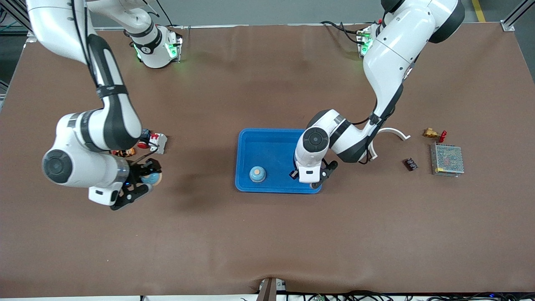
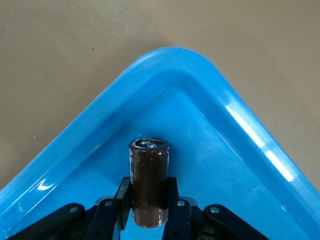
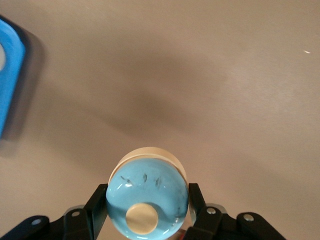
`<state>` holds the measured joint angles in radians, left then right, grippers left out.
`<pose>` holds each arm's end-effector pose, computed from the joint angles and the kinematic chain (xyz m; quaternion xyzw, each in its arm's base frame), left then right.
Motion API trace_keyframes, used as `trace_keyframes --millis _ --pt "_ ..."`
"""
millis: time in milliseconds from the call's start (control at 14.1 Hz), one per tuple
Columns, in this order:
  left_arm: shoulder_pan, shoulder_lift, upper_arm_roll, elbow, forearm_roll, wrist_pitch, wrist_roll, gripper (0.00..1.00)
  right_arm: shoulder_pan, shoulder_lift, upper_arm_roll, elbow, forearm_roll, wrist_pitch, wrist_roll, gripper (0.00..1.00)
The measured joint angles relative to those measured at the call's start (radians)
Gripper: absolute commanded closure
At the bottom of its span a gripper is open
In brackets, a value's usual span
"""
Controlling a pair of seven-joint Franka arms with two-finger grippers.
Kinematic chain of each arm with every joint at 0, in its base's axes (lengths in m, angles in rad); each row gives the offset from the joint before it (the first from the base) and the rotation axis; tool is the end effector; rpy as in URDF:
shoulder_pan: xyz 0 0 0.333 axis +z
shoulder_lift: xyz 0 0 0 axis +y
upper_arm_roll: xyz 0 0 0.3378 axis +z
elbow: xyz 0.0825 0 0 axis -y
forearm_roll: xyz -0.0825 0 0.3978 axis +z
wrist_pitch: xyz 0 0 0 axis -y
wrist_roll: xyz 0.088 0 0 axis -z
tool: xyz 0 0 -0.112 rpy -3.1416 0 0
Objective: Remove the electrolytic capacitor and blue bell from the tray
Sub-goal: 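Carry the bell with the right gripper while the left gripper lifts the capacitor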
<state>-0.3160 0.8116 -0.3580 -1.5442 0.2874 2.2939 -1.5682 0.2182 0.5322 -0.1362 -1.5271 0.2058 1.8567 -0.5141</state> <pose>0.5981 -0.4164 0.1930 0.9199 0.3917 -0.0200 0.0087 0.6916 0.0876 0.3441 -0.9587 -0.2603 0.0826 0.0797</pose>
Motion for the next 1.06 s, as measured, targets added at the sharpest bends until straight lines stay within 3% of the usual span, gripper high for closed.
trace_keyframes --millis 284,497,781,1065 --pt "0.004 -0.022 0.000 0.051 0.020 -0.029 0.013 1.00 -0.083 0.059 0.000 -0.002 -0.002 0.082 -0.200 0.49" --pt "0.017 -0.097 0.001 0.069 0.021 -0.115 0.095 1.00 -0.121 0.102 0.001 -0.003 -0.037 0.148 -0.295 0.48" --pt "0.101 -0.209 0.001 0.070 0.021 -0.245 0.260 1.00 -0.154 0.134 0.001 -0.009 -0.080 0.237 -0.399 0.49" --pt "0.188 -0.230 0.001 0.063 0.021 -0.309 0.426 1.00 -0.175 0.168 0.001 -0.013 -0.083 0.314 -0.485 0.49"
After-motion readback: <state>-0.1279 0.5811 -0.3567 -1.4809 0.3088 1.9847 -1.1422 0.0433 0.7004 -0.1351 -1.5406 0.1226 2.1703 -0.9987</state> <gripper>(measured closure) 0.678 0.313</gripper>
